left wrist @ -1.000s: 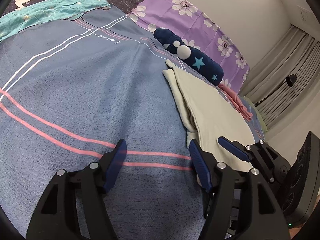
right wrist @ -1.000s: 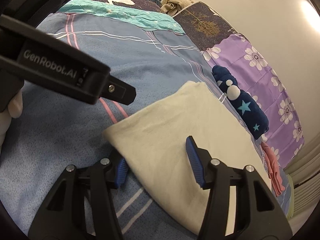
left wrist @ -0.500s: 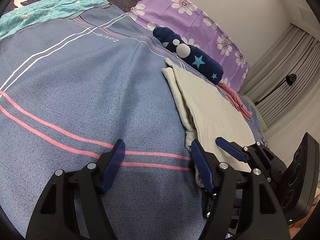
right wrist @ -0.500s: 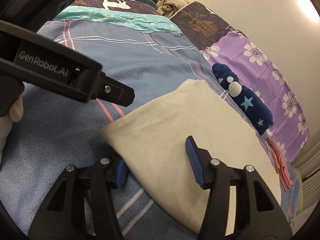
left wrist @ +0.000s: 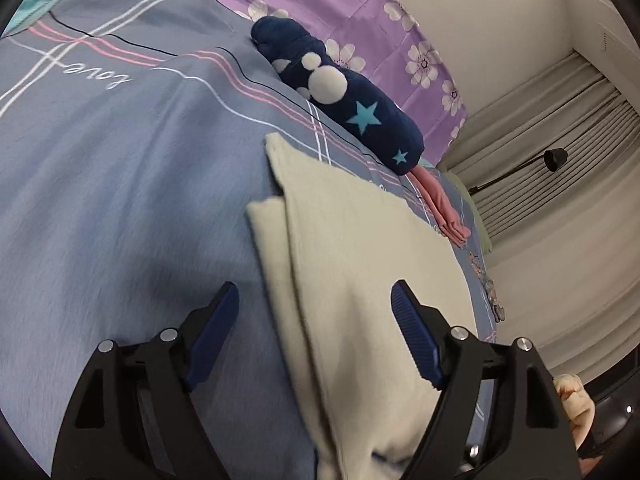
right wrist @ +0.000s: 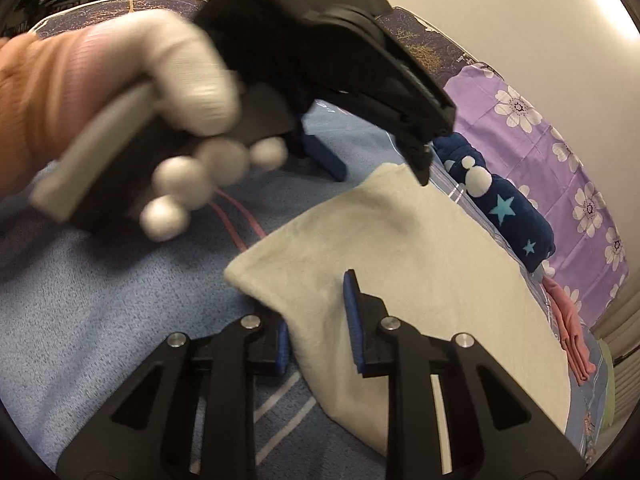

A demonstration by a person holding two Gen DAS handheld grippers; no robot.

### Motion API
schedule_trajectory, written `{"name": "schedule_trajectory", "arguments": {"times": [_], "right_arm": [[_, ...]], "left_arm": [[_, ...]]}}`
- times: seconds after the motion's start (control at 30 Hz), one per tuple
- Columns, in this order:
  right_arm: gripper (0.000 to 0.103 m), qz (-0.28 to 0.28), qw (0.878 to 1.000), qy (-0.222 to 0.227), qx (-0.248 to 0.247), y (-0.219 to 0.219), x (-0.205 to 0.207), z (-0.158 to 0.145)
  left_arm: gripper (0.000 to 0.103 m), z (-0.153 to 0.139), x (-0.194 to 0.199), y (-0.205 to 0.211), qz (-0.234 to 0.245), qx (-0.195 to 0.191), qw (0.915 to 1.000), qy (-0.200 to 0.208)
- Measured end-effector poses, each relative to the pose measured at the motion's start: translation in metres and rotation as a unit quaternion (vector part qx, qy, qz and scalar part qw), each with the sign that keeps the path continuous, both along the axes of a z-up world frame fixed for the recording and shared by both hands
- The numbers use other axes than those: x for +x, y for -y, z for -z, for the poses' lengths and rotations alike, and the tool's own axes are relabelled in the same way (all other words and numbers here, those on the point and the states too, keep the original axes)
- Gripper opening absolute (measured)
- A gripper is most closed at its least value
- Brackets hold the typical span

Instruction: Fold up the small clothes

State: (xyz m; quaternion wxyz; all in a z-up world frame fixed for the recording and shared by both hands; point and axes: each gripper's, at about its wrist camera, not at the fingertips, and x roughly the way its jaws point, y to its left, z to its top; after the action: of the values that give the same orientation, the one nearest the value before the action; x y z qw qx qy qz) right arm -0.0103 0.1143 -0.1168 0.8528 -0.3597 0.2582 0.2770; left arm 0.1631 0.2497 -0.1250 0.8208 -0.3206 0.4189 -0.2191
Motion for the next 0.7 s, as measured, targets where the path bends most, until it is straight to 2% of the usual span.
{"name": "schedule_trajectory", "arguments": {"times": [0.1, 0.13, 0.17, 0.23, 0.27, 0.3, 0.33, 0.37, 0.47, 0.63, 0.7], "right_arm": [[0.029, -0.006, 1.0, 0.011, -0.009, -0.003, -0.005, 0.0], [0.028, -0.008, 1.0, 0.012, -0.014, -0.005, -0.006, 0.001], [0.028, -0.008, 1.0, 0.01, -0.016, -0.006, -0.005, 0.002], [0.027, -0.007, 1.0, -0.002, -0.013, -0.006, -0.002, 0.002], [0.008, -0.006, 1.0, -0.01, -0.003, -0.003, 0.0, -0.001], [0.003, -0.002, 1.0, -0.016, 0.019, 0.003, 0.002, -0.008], [0.003, -0.003, 0.999, -0.022, 0.043, 0.01, 0.003, -0.015], [0.003, 0.006, 0.997, -0.024, 0.079, 0.022, 0.006, -0.028], [0.003, 0.025, 0.989, -0.032, 0.142, 0.05, 0.012, -0.054], [0.003, 0.053, 0.975, -0.033, 0.215, 0.092, 0.018, -0.082], [0.003, 0.068, 0.964, -0.042, 0.254, 0.116, 0.023, -0.092]], "left_arm": [[0.078, 0.003, 0.02, 0.002, 0.01, -0.022, 0.9997, -0.009], [0.074, 0.002, 0.024, 0.005, 0.02, -0.03, 0.9993, -0.01], [0.068, 0.003, 0.029, 0.009, 0.03, -0.038, 0.9987, -0.013], [0.045, 0.006, 0.038, 0.019, 0.04, -0.033, 0.998, -0.036], [0.04, 0.005, 0.041, 0.024, 0.038, -0.02, 0.9981, -0.044], [0.03, 0.003, 0.042, 0.027, 0.037, -0.013, 0.9982, -0.046], [0.021, -0.002, 0.043, 0.029, 0.035, -0.016, 0.9983, -0.043], [0.018, -0.007, 0.045, 0.03, 0.032, -0.022, 0.9985, -0.038], [0.013, -0.027, 0.05, 0.038, 0.024, -0.016, 0.9993, -0.026], [0.01, -0.063, 0.061, 0.075, 0.038, 0.031, 0.9988, -0.01], [0.01, -0.074, 0.066, 0.092, 0.041, 0.049, 0.9979, -0.011]]}}
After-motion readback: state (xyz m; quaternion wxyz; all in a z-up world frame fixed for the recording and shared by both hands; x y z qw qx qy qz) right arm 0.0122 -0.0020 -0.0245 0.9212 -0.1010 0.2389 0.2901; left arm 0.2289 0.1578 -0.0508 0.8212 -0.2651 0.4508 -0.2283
